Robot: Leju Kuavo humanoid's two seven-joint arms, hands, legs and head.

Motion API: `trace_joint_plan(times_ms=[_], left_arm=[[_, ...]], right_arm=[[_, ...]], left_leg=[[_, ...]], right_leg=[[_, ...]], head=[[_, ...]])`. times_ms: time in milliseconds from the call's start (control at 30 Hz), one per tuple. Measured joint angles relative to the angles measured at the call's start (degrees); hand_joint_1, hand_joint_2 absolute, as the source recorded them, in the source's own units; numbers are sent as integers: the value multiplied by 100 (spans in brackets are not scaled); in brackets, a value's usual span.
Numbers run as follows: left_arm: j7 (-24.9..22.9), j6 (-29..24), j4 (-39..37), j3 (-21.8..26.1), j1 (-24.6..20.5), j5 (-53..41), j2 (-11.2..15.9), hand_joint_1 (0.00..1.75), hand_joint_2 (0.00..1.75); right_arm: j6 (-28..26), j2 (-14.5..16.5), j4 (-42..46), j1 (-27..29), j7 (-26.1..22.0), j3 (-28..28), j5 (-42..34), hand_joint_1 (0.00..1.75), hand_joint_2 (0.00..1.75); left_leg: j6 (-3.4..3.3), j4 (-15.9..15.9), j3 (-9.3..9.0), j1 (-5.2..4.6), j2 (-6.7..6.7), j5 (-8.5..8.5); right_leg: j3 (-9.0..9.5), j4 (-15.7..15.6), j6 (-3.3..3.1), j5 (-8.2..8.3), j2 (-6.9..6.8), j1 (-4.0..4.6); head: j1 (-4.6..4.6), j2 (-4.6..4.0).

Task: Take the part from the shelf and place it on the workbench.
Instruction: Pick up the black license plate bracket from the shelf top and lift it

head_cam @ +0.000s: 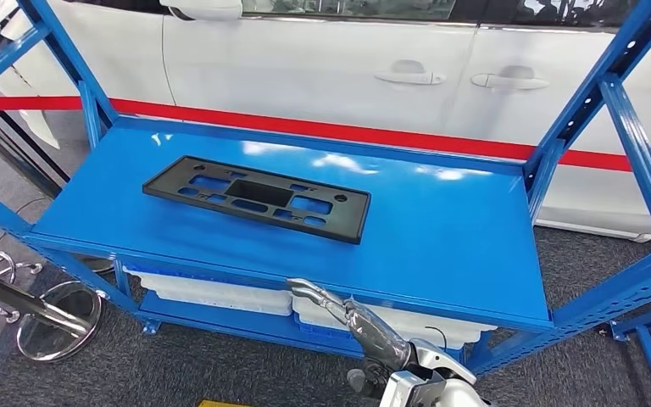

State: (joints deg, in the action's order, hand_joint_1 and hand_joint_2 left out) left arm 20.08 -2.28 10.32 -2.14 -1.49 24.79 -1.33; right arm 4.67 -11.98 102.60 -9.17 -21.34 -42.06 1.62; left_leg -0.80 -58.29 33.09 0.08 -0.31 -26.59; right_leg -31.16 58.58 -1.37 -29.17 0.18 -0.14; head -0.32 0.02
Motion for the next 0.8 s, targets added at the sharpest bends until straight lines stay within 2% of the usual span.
trace_joint_plan(times_ms=[67, 133, 167, 233, 267, 300, 333, 400, 433, 467, 567, 633, 667, 733, 767, 800], left_arm=[[3, 4, 0, 0, -1, 1, -2, 0, 0], [4, 4, 0, 0, 2, 1, -5, 0, 0], [5, 4, 0, 1, 1, 1, -7, 0, 0], [5, 3, 0, 2, -4, 1, -5, 0, 0], [3, 1, 0, 2, -2, 1, -4, 0, 0], [-2, -3, 0, 2, 3, 2, -4, 0, 0], [-8, -8, 0, 2, 9, 4, -4, 0, 0], [-19, -22, 0, 2, 18, 14, -4, 0, 0], [-21, -35, 0, 3, 16, 21, -2, 0, 0], [-26, -51, 0, 4, 13, 28, 4, 0, 0], [-61, -81, 0, 7, 11, 28, 28, 0, 0], [-90, -81, 0, 6, 9, 1, 43, 0, 0], [-102, -77, 0, 5, 6, -17, 50, 0, 0], [-111, -63, 0, 4, 4, -59, 51, 0, 0], [-113, -52, 0, 4, 4, -78, 52, 0, 0], [-112, -43, 0, 3, 5, -98, 52, 0, 0]], right_arm=[[1, 0, 1, -5, 1, -2, 0, 0, 0], [1, 0, 2, -18, -1, -2, 0, 0, 0], [1, -1, 1, -23, -2, -1, -1, 0, 0], [1, -2, -7, -19, -2, -2, -2, 0, 0], [1, -2, -13, -12, -1, -2, -2, 0, 0], [1, -2, -18, -6, -1, -3, -2, 0, 0], [0, -2, -21, -4, -1, -3, -2, 0, 0], [-1, -2, -21, -5, -1, -2, -2, 0, 0], [-2, -2, -22, -8, 0, -3, -1, 0, 0], [-3, -2, -23, -12, 3, -6, 2, 0, 0], [2, 2, -28, -37, 14, -29, 37, 0, 0], [22, 28, -33, -112, 37, -62, 79, 0, 0], [33, 51, -39, -179, 63, -87, 95, 0, 0], [38, 100, -82, -354, 153, -146, 123, 0, 0], [31, 124, -127, -453, 207, -175, 138, 0, 44], [19, 148, -184, -554, 260, -202, 154, 0, 87]], left_leg=[[-43, 60, -21, 13, 4, 4], [-104, 134, -76, 48, 14, 19], [-132, 161, -102, 63, 20, 22], [-166, 164, -120, 54, 24, 4], [-172, 161, -131, 51, 23, -9], [-174, 159, -149, 50, 19, -26], [-167, 154, -176, 52, 14, -50], [-131, 135, -243, 56, 0, -117], [-98, 111, -263, 47, -5, -155], [-64, 95, -269, 39, -7, -182], [28, 95, -269, 31, -2, -217], [86, -49, -224, 47, 0, -336], [112, -272, -123, 54, 1, -465], [150, -992, 245, 64, 2, -787], [163, -1324, 431, 66, 2, -884], [167, -1502, 550, 66, 2, -885]], right_leg=[[8, -13, 60, -17, -5, -4], [-61, 182, 117, -156, -8, -5], [-186, 446, 141, -298, -8, -11], [-603, 1203, 173, -617, -8, -34], [-791, 1503, 187, -690, -9, -47], [-898, 1626, 197, -650, -10, -58], [-887, 1516, 202, -488, -13, -68], [-598, 797, 190, -7, -16, -85], [-446, 440, 174, 150, -16, -79], [-352, 215, 154, 223, -13, -72], [-324, 114, 79, 199, 8, -55], [-293, 68, 7, 204, 8, -68], [-277, 47, -26, 205, 4, -78], [-265, 42, -68, 196, -6, -71], [-264, 44, -78, 191, -6, -64], [-260, 47, -83, 186, -4, -58]], head=[[-1, 0], [0, 0], [0, 0], [-1, 0], [0, 0], [0, 0], [1, 0], [1, 0], [0, 0], [-1, 0], [-2, 0], [-2, 0], [-2, 0], [-3, 0], [-3, 0], [-3, 0]])
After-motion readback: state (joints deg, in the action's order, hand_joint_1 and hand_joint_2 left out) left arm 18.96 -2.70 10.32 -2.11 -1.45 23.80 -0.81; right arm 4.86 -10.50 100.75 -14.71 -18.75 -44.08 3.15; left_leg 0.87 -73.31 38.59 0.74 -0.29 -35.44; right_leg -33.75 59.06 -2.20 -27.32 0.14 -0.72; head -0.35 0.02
